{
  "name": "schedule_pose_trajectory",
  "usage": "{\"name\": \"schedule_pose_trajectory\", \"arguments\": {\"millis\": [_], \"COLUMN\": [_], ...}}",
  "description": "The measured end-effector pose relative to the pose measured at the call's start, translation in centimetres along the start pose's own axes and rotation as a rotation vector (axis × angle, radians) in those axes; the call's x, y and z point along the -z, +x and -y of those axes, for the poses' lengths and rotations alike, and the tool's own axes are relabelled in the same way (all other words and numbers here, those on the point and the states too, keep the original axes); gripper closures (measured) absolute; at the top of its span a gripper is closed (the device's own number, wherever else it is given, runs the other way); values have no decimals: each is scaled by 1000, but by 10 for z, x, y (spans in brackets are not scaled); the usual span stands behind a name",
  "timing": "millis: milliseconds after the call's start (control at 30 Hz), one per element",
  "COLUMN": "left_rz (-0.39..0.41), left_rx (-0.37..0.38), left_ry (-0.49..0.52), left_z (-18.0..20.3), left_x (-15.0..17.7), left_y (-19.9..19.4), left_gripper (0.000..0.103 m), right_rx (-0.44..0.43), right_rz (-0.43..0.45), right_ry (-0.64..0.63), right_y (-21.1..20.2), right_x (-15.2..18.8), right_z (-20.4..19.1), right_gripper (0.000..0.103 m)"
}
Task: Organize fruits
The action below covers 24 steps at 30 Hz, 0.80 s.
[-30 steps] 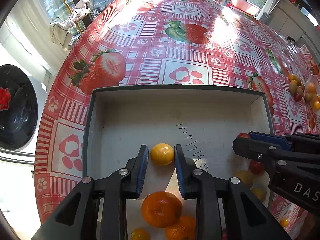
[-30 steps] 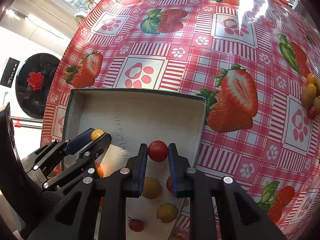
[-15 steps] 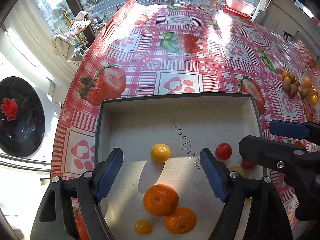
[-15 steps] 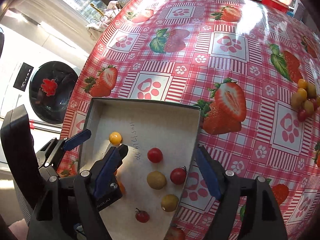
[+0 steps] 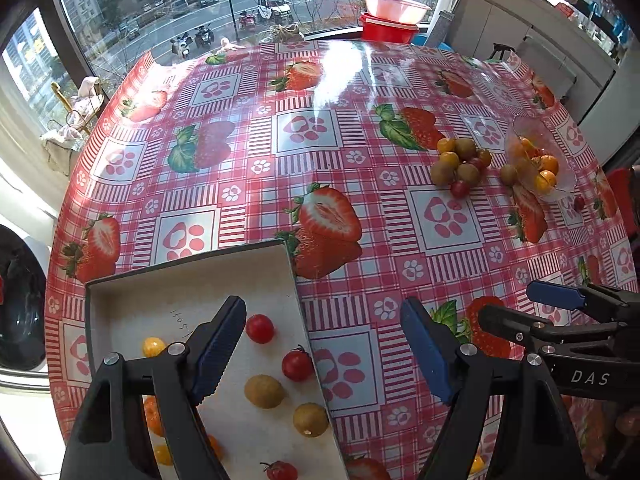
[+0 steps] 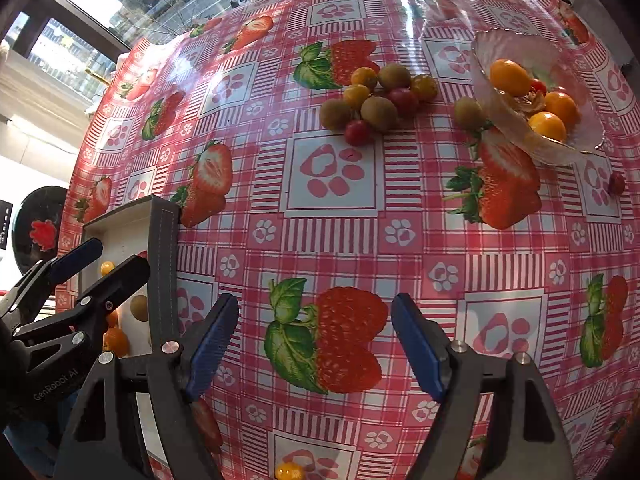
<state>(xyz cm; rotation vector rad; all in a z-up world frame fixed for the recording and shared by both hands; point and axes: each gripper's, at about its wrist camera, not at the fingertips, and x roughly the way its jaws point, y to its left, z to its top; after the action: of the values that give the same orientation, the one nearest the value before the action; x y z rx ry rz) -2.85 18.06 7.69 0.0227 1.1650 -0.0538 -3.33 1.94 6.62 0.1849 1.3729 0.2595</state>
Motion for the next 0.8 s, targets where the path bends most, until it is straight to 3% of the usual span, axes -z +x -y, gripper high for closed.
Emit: {"name": "schedule_pose_trajectory", "arguments": {"millis": [200, 333, 433, 500, 800], "left_rz": [27, 23, 13, 2, -6], "left_rx": [26, 33, 16, 13, 17], "left_ry": [17, 19, 44, 65, 110], "left_z": [40, 56, 65, 71, 83], "left_x": [-30, -49, -59, -65, -80], "left_y": [17, 40, 58, 69, 99], "left_gripper": [23, 23, 23, 33, 33], "right_rx": [55, 57, 61, 56, 58], "right_rz": [47, 99, 121, 131, 197], "right_ry": [83, 84, 92, 118, 230], "right_y": [-11, -12, -8, -4, 13], "right_x": [-8, -25, -35, -42, -62], "right_z": [51, 61, 65, 71, 90], "right_gripper": [21, 23, 40, 47, 47]}}
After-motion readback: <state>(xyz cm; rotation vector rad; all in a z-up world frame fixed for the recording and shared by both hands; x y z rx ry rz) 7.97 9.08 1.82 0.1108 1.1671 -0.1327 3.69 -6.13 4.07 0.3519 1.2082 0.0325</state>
